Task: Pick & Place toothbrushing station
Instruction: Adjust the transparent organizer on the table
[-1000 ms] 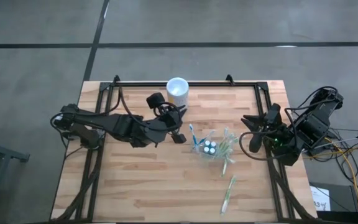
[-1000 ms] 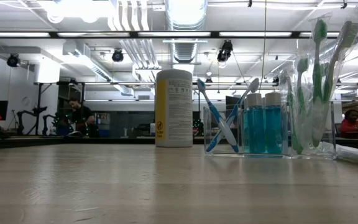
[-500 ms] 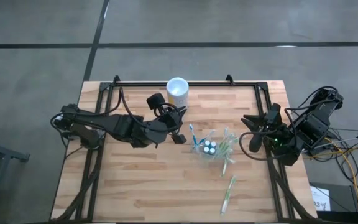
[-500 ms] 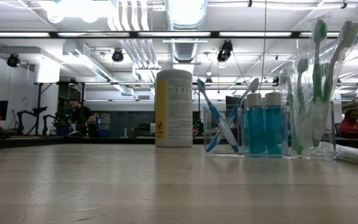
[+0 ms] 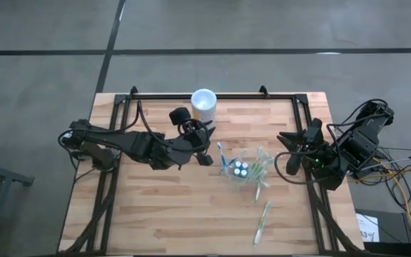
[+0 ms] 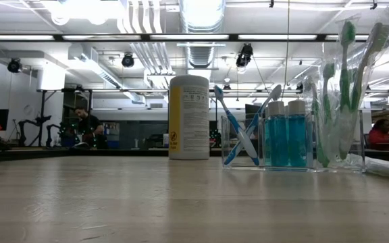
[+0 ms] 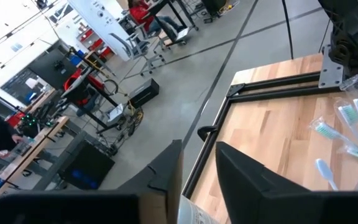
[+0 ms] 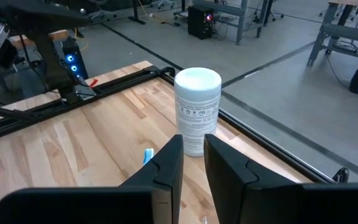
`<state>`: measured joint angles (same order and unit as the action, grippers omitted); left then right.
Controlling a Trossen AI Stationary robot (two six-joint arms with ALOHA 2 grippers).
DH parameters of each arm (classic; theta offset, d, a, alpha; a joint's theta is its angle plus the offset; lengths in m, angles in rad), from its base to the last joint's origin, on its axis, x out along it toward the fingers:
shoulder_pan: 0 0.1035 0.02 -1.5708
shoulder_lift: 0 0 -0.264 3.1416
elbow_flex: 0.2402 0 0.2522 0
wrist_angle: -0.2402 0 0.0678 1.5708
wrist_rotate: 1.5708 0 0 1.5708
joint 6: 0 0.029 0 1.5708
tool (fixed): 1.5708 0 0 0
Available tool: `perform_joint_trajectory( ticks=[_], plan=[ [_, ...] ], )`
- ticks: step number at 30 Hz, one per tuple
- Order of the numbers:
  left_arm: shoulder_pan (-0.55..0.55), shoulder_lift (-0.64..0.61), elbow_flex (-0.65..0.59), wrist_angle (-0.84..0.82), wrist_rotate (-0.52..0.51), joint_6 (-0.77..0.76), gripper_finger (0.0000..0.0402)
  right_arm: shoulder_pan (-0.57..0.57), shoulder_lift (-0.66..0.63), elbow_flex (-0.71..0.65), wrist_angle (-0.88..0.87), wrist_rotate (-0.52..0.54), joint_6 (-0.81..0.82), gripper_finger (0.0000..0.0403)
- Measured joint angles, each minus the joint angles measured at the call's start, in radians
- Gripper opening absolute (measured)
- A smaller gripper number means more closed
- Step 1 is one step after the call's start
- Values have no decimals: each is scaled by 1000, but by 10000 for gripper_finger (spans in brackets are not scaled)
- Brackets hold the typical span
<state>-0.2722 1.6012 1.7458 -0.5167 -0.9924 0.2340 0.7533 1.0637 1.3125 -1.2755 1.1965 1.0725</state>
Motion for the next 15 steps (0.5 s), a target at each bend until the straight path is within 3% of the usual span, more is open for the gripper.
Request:
perform_joint_trajectory(
  ticks=[7,15],
  plan=[
    [0,0,0,0,0,-1,139,0,0,0,0,0,0,65],
    [0,0,0,0,0,-2,142,0,0,0,1,-24,0,57]
  ],
)
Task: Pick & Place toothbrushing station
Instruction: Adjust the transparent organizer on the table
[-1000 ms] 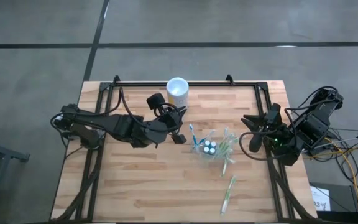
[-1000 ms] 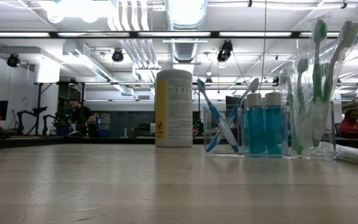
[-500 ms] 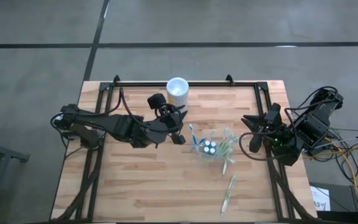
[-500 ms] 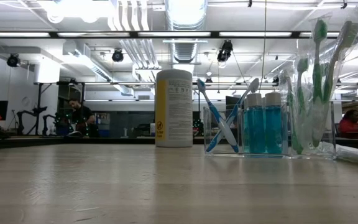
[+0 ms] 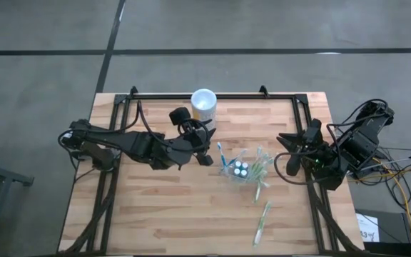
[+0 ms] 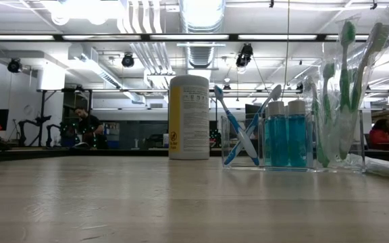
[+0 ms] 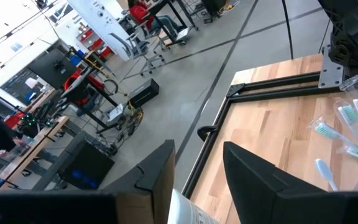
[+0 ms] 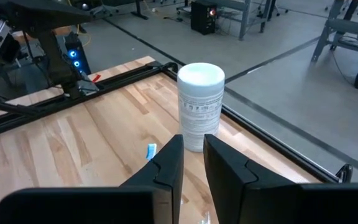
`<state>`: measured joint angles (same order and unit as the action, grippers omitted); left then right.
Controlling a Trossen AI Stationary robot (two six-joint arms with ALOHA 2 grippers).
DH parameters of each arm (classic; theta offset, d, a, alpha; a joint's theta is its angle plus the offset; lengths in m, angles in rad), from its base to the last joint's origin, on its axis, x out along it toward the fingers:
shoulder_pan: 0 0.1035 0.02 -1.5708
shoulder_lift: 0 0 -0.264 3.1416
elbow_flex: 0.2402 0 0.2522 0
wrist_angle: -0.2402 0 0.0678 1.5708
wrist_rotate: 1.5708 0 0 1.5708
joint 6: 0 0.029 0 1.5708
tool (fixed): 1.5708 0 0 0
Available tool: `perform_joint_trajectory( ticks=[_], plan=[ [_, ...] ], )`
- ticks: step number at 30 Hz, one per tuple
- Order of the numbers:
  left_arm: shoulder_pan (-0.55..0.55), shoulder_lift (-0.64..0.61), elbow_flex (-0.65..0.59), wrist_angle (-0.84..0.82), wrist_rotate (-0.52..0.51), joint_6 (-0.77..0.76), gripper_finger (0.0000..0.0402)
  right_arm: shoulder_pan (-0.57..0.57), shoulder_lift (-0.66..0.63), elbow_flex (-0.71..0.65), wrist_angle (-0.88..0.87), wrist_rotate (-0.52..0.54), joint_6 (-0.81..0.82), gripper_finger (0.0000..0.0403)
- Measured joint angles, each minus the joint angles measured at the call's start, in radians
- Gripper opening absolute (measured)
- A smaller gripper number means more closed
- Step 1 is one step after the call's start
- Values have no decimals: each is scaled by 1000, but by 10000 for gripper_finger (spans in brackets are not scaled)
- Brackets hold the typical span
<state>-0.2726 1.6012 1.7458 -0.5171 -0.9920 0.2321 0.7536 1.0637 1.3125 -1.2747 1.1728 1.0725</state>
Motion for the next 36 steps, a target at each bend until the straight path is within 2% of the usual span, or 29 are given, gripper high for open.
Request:
perform_joint_trajectory(
  ticks=[8,16,21,28,36],
  plan=[
    [0,0,0,0,0,0,142,0,0,0,3,-20,0,57],
    [0,0,0,0,2,0,140,2,1,0,4,-216,15,56],
    [0,0,0,0,2,0,140,34,13,0,10,-266,19,56],
    [0,0,0,0,2,0,140,140,38,0,14,-293,49,56],
    [0,0,0,0,-1,0,140,367,88,0,168,-293,-27,56]
  ],
)
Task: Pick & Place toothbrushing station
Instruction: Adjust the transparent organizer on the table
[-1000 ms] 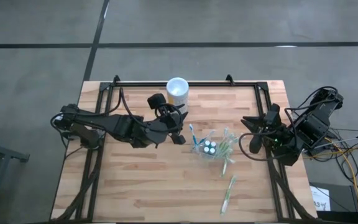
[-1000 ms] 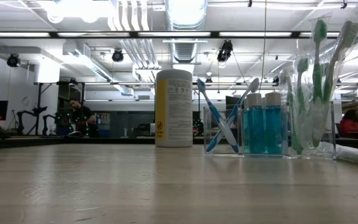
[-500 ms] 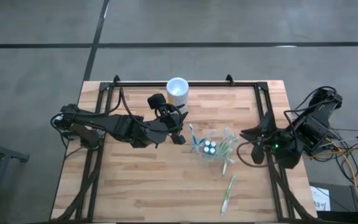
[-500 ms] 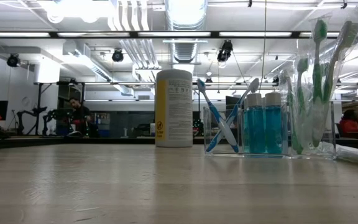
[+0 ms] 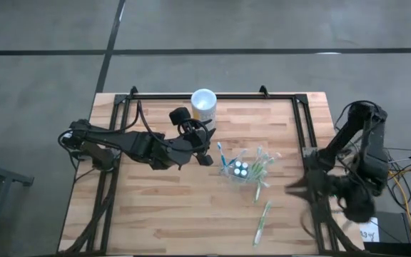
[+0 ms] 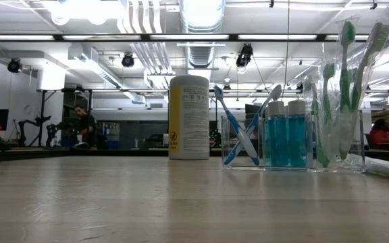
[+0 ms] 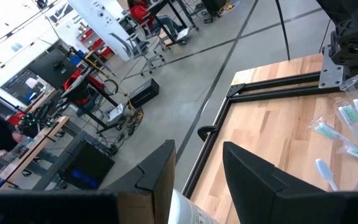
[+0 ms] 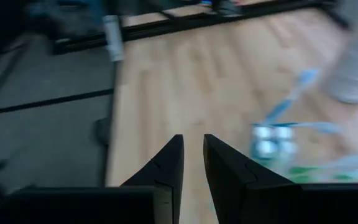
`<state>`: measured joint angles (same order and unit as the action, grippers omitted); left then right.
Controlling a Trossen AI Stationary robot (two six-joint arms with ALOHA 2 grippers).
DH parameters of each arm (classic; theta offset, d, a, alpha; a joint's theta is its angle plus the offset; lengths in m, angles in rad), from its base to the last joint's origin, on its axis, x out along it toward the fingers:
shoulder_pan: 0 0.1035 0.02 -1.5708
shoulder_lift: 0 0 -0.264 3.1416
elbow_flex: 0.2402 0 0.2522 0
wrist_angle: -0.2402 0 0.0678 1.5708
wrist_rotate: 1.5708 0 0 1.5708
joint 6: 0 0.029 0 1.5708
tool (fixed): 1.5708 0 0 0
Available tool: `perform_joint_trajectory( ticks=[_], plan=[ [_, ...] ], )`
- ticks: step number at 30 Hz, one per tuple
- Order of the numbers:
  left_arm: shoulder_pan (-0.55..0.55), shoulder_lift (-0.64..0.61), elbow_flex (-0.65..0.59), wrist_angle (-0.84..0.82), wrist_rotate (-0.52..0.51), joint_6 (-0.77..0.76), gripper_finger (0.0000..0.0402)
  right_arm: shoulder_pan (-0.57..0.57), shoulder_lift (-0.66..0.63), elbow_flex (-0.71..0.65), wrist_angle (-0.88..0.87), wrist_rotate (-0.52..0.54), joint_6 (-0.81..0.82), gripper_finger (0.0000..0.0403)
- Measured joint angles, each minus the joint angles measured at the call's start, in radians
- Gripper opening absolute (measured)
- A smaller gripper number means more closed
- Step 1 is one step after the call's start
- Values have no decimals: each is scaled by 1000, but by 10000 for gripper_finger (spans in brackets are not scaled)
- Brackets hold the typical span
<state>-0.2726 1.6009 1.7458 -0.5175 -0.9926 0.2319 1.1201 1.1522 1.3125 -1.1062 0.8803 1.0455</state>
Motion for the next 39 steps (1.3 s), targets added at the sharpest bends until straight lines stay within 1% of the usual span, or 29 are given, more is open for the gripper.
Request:
perform_joint_trajectory(
  ticks=[2,4,7,11,14,18,23,25,30,34,36,39],
  plan=[
    [0,0,0,0,0,0,140,63,14,0,46,1,-5,56],
    [0,0,0,0,0,0,140,121,29,0,76,14,27,56],
    [0,0,0,0,1,-6,140,188,59,0,81,55,168,56],
    [0,0,0,0,4,-56,140,224,114,0,79,90,381,56],
    [0,0,0,-4,19,-84,140,224,166,0,76,87,510,56],
    [0,-1,0,-70,118,-93,138,224,240,0,66,80,641,56],
    [-6,-1,0,-203,208,-268,138,224,292,0,52,78,828,56],
    [-10,-1,0,-260,216,-336,138,224,299,0,31,63,911,56],
    [-17,-2,0,-390,216,-442,138,223,309,0,-46,-41,1141,56],
    [-18,-2,0,-439,215,-463,138,209,316,0,-158,-48,1311,56],
    [-18,-2,0,-454,216,-451,138,185,314,-2,-186,-46,1323,56],
    [-18,-2,0,-467,217,-428,138,119,302,-2,-228,-44,1324,56]
  ],
)
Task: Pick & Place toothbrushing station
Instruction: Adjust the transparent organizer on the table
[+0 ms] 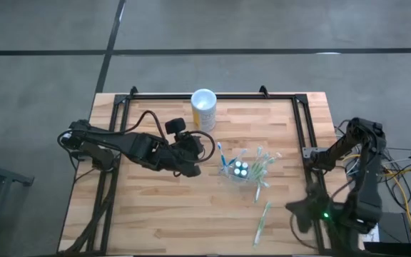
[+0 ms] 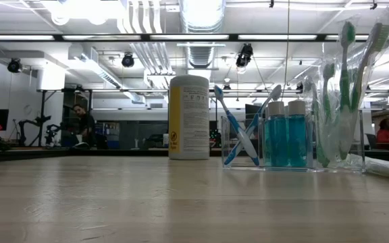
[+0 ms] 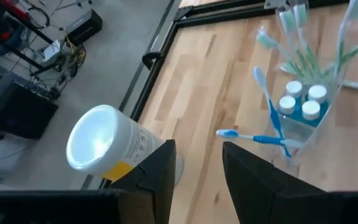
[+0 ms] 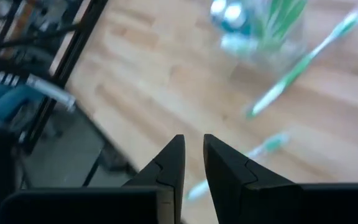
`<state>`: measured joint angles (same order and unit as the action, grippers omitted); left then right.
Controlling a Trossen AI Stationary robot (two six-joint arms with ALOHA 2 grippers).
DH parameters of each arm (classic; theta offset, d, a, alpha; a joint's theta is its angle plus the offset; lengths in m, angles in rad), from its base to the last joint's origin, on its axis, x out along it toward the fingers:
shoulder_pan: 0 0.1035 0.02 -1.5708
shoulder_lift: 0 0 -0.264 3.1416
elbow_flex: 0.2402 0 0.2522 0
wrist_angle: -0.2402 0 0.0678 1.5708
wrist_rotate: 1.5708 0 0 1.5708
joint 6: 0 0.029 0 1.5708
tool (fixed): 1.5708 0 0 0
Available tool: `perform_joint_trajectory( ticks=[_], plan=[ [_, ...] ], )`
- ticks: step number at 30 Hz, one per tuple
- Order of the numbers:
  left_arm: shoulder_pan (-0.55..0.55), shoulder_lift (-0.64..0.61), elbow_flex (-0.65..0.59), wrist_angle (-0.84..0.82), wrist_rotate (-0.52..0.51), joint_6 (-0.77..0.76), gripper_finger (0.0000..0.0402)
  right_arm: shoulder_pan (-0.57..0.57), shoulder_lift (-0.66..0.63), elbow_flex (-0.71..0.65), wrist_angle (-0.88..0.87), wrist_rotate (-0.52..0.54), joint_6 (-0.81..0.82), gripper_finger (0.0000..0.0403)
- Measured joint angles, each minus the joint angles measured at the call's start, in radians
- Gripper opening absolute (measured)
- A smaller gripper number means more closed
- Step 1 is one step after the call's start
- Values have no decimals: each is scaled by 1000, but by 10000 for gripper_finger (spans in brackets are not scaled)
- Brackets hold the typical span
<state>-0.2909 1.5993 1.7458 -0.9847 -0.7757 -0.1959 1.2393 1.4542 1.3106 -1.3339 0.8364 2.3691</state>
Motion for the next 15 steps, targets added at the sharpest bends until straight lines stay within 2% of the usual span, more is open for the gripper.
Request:
perform_joint_trajectory(
  ticks=[5,9,15],
  plan=[
    [0,0,0,-10,36,13,138,-79,-13,0,-50,0,-13,56],
    [0,-1,0,-11,55,12,138,-84,-44,-2,-63,-1,-16,56],
    [0,-1,0,-11,55,10,138,-85,-80,-2,-241,0,-16,56]
  ],
)
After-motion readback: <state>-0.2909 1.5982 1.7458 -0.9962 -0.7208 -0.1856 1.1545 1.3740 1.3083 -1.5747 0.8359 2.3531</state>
